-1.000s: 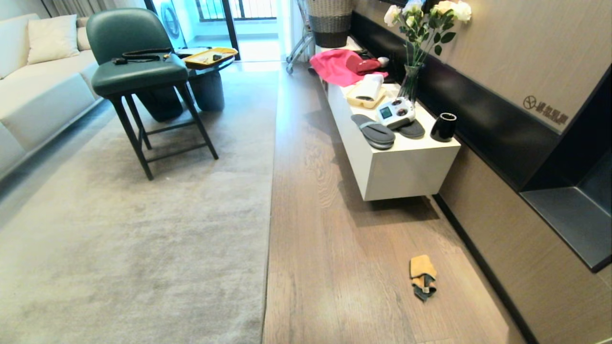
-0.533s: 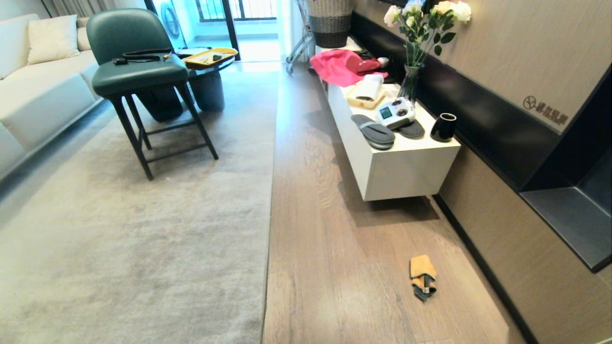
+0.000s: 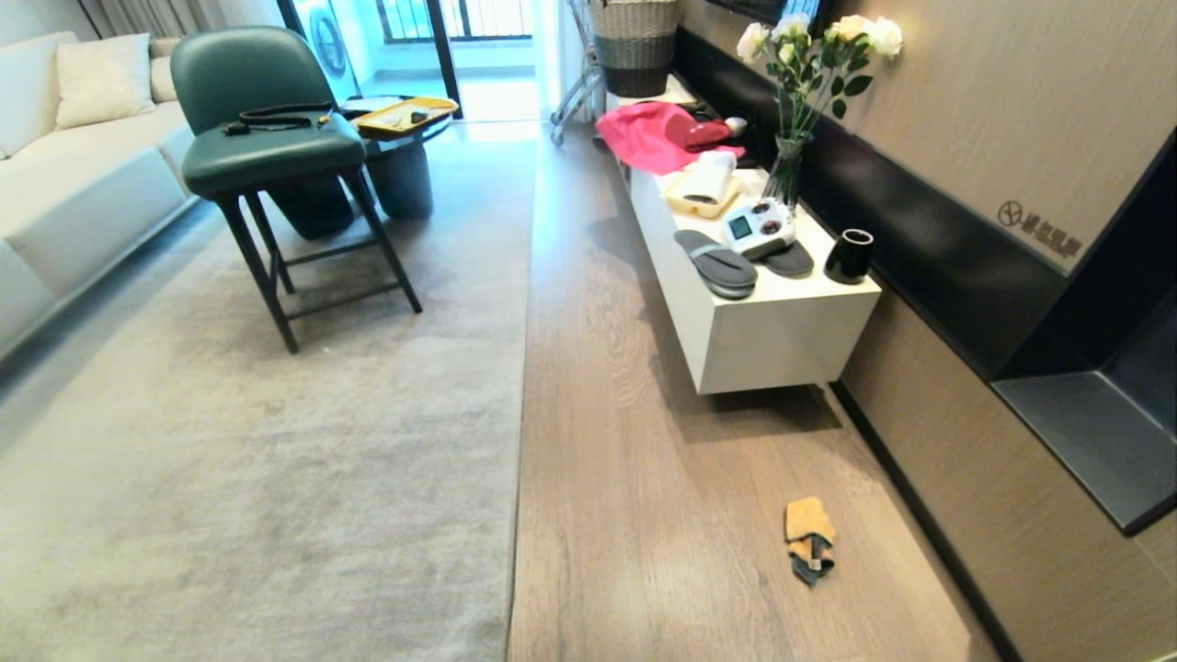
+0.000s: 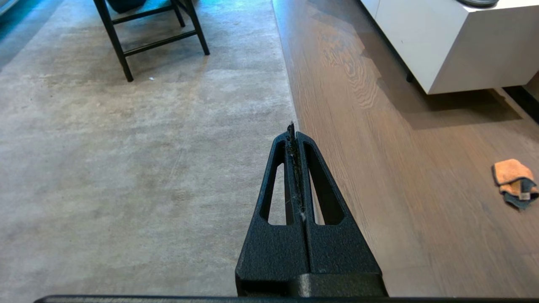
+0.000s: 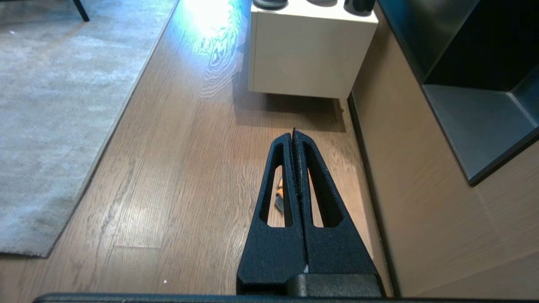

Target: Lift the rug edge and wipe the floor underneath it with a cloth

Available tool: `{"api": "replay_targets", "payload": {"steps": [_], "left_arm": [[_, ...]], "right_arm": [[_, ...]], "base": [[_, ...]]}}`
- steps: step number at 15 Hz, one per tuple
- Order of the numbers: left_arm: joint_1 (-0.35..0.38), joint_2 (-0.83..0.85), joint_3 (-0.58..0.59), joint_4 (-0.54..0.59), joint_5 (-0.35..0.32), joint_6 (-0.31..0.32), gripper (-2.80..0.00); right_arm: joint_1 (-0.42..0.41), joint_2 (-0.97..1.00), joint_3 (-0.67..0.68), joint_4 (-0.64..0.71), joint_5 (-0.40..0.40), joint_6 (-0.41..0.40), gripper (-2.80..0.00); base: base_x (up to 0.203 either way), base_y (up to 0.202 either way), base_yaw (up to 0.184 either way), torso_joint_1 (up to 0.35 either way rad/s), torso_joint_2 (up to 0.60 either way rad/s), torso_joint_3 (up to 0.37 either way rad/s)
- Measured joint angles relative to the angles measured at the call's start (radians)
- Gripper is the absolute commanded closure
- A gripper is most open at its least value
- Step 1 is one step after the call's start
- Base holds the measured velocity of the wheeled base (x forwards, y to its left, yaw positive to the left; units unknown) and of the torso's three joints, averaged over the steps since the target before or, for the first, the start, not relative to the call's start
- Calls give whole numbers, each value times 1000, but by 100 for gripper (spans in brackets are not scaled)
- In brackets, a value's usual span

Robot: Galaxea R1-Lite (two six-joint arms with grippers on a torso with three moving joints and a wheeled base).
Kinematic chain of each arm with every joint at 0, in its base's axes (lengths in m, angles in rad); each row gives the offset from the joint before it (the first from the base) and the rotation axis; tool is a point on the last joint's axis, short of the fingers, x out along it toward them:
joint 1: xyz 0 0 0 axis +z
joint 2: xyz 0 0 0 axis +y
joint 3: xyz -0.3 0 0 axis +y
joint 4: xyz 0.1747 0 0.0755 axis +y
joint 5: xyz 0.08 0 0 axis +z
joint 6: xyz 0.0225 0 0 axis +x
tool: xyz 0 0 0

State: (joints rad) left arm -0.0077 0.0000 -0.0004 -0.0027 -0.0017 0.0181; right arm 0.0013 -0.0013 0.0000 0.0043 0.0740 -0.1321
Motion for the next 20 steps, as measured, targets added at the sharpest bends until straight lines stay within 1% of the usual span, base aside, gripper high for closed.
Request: {"api": "replay_targets", "payload": {"steps": [6,9,20], "left_arm": [[0,0,0,0,0,0,0],[0,0,0,0,0,0,0],[0,0,0,0,0,0,0]], "right_arm": [[0,0,0,0,0,0,0],[0,0,0,0,0,0,0],[0,0,0,0,1,0,0]], "base": [[0,0,0,17,-430,-403],[0,0,0,93,-462,-380],[0,0,0,153,-510,-362]]}}
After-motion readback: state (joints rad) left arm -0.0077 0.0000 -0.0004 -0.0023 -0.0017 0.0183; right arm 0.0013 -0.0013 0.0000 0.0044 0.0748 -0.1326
